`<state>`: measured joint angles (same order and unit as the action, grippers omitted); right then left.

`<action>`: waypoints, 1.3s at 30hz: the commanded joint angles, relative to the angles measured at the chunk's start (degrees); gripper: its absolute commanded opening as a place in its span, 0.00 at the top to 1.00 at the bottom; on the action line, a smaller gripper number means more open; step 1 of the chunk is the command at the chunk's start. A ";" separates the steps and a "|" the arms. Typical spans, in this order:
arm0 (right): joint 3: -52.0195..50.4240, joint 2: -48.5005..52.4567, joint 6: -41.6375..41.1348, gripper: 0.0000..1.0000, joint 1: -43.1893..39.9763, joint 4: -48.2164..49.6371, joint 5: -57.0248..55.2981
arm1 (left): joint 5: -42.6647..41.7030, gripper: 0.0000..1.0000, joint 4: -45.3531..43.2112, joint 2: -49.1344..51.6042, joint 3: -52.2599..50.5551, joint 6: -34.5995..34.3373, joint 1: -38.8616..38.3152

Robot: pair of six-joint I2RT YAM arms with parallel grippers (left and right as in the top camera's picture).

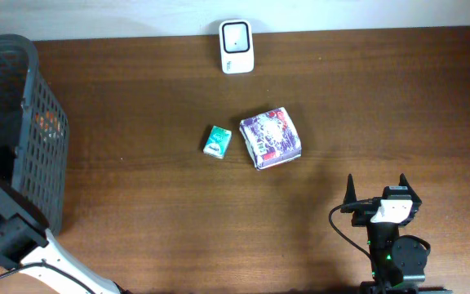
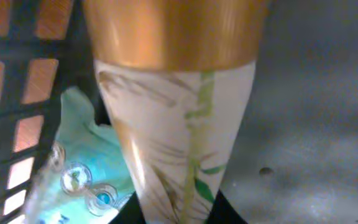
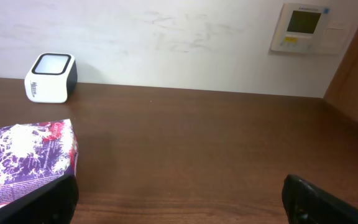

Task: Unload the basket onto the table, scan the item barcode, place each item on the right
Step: 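Reach the left gripper into the basket and grasp the white-gold bottle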

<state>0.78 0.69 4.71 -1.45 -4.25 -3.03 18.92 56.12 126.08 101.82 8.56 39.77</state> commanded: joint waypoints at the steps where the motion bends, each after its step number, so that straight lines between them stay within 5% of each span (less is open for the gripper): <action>1: -0.46 -0.33 -0.02 0.01 0.33 -0.07 -0.66 | -7.13 0.98 2.01 -2.03 5.33 -0.79 0.09; 6: -0.46 -0.33 -0.02 0.01 0.33 -0.07 -0.66 | -19.80 1.00 1.46 -15.10 13.84 -10.51 0.09; 11: -0.46 -0.33 0.00 0.01 0.33 -0.07 -0.66 | -26.49 1.00 -1.99 -28.35 14.27 -10.91 0.13; 16: -0.46 -0.33 0.00 0.01 0.33 -0.07 -0.66 | -11.54 1.00 3.56 -21.75 5.90 -10.27 0.15; 23: -0.46 -0.33 0.00 0.01 0.33 -0.07 -0.66 | -11.58 1.00 4.04 -4.00 -0.92 -10.25 0.09; 25: -0.46 -0.33 0.00 0.01 0.33 -0.07 -0.66 | -11.56 0.78 3.54 -3.41 -0.90 -10.25 0.11; 27: -0.46 -0.33 0.00 0.01 0.33 -0.07 -0.66 | -11.58 0.71 2.99 -3.41 -0.61 -10.27 0.09; 33: -0.46 -0.33 -0.02 0.01 0.33 -0.07 -0.66 | -14.27 0.19 7.48 -4.28 9.97 -10.27 0.04; 39: -0.46 -0.33 -0.02 0.01 0.33 -0.07 -0.66 | -16.52 0.32 3.98 -3.93 -0.79 -10.27 0.04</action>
<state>0.78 0.69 4.69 -1.45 -4.25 -3.03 5.06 61.25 122.37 104.09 -1.74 39.79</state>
